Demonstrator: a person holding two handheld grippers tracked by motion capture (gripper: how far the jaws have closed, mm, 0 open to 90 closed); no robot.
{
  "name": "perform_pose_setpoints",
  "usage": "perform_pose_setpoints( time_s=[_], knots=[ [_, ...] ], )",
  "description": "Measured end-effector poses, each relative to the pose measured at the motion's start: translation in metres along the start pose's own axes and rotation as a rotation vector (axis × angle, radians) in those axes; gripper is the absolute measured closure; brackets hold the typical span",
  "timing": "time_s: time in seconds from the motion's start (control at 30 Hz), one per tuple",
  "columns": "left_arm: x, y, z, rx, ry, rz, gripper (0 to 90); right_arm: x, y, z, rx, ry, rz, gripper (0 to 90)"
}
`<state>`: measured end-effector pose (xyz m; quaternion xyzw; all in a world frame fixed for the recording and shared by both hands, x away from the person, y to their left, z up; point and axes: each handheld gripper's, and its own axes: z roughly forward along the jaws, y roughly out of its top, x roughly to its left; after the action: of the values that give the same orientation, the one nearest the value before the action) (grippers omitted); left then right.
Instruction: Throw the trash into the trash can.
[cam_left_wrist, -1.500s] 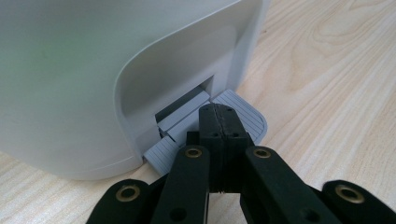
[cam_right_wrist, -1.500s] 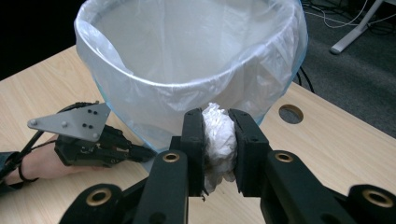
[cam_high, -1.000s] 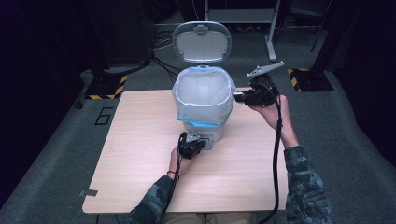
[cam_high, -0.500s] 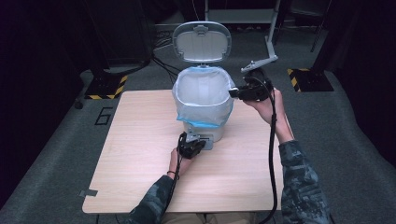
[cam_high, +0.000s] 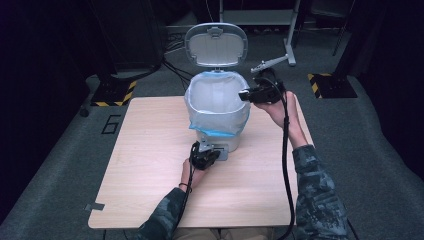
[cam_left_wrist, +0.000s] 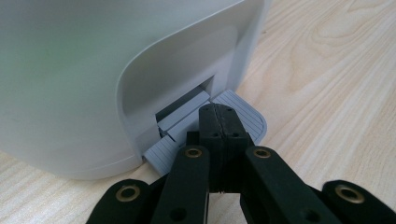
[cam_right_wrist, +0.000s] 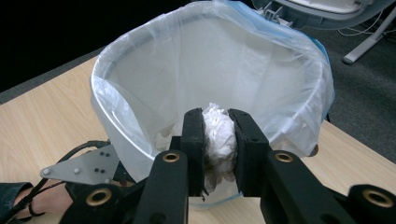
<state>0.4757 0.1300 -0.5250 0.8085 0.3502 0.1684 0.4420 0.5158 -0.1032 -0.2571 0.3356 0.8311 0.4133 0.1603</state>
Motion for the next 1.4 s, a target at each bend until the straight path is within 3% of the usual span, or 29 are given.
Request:
perform_pose_setpoints(
  time_s=[0.33, 0.67, 1.4],
  knots=[
    [0.0, 0.0, 0.0, 0.0, -0.004, -0.005, 90.0, 0.004, 0.008, 0.009, 0.011, 0.007, 0.005, 76.8],
    [0.001, 0.0, 0.0, 0.005, -0.007, -0.004, 90.0, 0.008, 0.02, 0.015, 0.013, 0.002, -0.024, 76.9],
    [0.002, 0.0, -0.001, 0.008, -0.011, -0.011, 90.0, 0.015, 0.035, 0.045, 0.052, 0.008, -0.034, 76.9]
  ],
)
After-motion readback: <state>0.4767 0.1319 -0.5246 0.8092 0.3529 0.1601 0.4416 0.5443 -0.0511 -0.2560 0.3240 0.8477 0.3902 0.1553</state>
